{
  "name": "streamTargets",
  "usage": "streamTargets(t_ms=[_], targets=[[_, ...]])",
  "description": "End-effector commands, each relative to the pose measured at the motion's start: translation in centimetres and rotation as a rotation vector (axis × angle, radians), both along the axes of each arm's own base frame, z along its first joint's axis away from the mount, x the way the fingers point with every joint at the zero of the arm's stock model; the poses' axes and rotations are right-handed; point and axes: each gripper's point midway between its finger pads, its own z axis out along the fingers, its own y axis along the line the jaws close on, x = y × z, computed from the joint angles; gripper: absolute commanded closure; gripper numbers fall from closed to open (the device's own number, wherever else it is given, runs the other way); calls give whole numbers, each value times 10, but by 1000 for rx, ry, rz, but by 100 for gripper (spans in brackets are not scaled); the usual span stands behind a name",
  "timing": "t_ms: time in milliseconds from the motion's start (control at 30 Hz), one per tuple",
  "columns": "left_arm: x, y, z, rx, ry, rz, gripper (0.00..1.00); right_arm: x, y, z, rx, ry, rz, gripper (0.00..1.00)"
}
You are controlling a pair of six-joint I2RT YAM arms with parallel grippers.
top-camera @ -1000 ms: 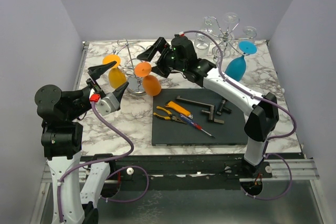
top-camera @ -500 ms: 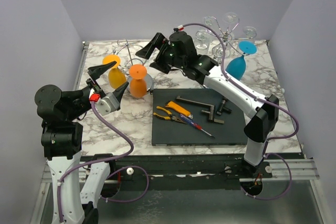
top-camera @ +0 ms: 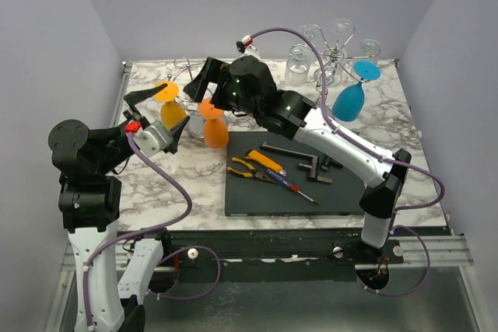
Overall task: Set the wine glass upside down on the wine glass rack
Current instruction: Reset both arms
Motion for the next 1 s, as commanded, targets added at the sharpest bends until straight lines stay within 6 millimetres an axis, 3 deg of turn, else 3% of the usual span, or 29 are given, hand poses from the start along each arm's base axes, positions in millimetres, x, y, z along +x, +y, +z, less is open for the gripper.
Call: streamTargets(t_ms=[0, 133, 267, 367, 467, 533, 600, 700, 833, 967], targets=[[15, 17, 26, -195, 129, 134, 17, -11, -15, -1, -167, -116, -71, 0], [28, 29, 36, -327, 212, 225, 10, -31, -28, 8, -264, -221, -95, 0], [41, 39, 35, -395, 307, 304, 3, -48, -62, 26, -385, -398, -150, 0], [54, 53, 29, -434, 369, 399, 1, -49, -116, 45, -451, -509, -251, 0], [72, 70, 21, -468, 389, 506, 1, -46, -181, 80, -427, -606, -390, 0], [82, 80, 17, -482, 400, 564, 1, -33, -234, 99, -409, -613, -489, 0], [89, 84, 15, -491, 412, 591, 1, -18, -274, 106, -433, -597, -554, 0], [98, 88, 17, -511, 433, 615, 1, 4, -305, 114, -496, -569, -591, 0], [111, 94, 18, -517, 458, 650, 1, 52, -342, 106, -575, -461, -620, 0], [120, 103, 17, -520, 459, 680, 1, 83, -412, 101, -513, -386, -721, 0]])
